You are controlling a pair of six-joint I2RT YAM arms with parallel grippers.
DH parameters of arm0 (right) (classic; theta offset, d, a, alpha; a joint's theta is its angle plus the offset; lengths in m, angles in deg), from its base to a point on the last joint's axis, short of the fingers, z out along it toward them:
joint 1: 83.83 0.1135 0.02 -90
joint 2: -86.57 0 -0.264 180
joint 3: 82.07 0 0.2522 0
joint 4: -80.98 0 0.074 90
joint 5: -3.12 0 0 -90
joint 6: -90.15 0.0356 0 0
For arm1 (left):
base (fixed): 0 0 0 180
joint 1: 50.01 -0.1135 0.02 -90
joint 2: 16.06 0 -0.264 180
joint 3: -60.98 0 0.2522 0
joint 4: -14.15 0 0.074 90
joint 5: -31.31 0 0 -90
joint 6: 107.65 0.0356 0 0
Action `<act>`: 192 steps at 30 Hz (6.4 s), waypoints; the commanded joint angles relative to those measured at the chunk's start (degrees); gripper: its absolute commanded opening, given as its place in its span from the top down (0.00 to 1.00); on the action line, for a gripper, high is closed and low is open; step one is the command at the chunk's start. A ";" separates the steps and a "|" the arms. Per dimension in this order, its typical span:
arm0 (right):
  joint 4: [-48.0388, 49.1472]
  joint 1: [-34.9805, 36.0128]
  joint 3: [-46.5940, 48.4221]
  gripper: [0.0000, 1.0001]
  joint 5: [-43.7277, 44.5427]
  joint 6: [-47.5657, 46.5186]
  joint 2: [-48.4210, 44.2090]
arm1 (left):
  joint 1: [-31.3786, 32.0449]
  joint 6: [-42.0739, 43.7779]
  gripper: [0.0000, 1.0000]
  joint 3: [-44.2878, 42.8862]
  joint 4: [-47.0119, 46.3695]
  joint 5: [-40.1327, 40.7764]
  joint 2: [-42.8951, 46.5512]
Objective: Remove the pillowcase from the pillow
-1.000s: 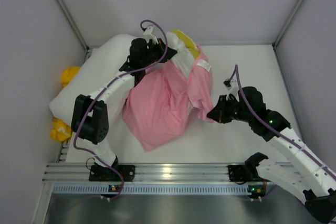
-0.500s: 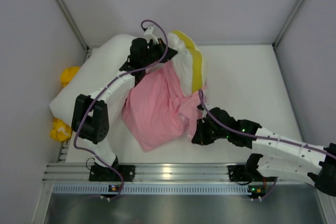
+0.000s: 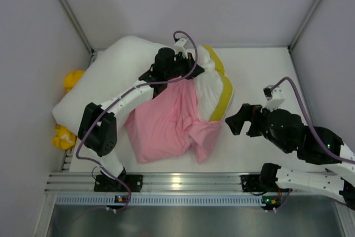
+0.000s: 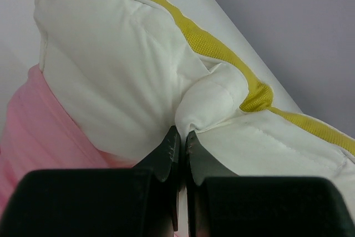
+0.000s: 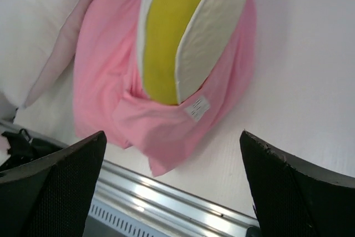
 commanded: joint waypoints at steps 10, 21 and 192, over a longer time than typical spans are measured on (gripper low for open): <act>4.06 -4.39 1.08 0.01 6.79 -13.23 8.92 | 3.72 4.16 1.00 -1.66 5.82 5.06 6.69; 19.88 -24.10 -5.16 0.01 -30.03 -16.84 13.49 | 4.60 4.77 1.00 0.01 5.81 4.98 6.78; 21.83 -85.80 11.54 1.00 -46.33 -13.23 14.20 | -4.89 -30.38 0.45 2.01 -5.85 13.52 -20.12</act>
